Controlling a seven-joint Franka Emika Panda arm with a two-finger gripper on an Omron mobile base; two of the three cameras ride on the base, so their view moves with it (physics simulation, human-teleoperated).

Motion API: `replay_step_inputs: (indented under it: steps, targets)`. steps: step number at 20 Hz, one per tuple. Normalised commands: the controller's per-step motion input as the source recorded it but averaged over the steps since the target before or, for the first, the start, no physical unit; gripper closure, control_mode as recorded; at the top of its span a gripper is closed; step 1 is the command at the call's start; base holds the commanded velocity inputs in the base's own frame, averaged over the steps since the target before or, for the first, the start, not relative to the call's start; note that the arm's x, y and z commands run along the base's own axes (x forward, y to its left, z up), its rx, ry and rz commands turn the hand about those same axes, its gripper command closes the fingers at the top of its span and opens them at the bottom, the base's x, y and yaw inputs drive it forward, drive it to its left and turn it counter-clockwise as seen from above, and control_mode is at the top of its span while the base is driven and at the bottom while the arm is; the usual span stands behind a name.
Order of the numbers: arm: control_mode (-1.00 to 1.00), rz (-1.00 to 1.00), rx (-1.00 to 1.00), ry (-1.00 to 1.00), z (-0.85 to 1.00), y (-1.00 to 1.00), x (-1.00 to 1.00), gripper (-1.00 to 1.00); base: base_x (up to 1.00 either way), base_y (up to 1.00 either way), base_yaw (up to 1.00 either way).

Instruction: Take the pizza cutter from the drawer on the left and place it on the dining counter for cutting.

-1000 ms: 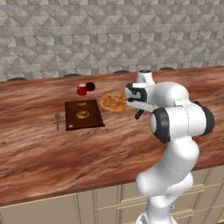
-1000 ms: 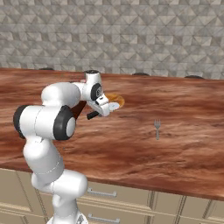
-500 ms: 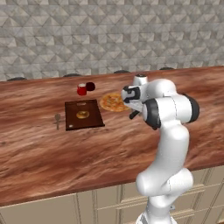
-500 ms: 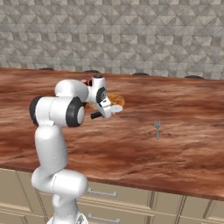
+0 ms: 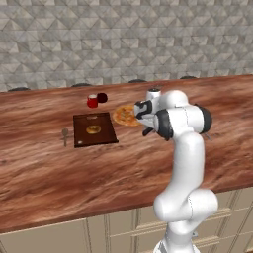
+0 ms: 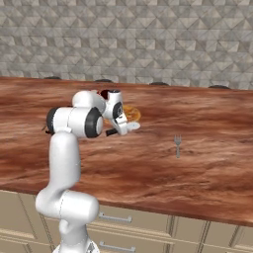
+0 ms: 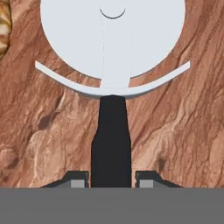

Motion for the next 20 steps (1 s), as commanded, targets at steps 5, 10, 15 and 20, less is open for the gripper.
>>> replay_step_inputs:
  steps: [5, 10, 15, 20]
  targets:
    - [-1.0, 0.0, 0.0, 0.08, -0.34, 0.0, 0.24, 1.0, 0.0, 0.0, 0.0]
    - [-1.0, 0.0, 0.0, 0.04, -0.33, 0.0, 0.16, 1.0, 0.0, 0.0, 0.0]
    - [-1.0, 0.0, 0.0, 0.01, -0.28, 0.0, 0.12, 1.0, 0.0, 0.0, 0.0]
    - [-1.0, 0.0, 0.0, 0.0, -0.08, 0.0, 0.24, 1.0, 0.0, 0.0, 0.0]
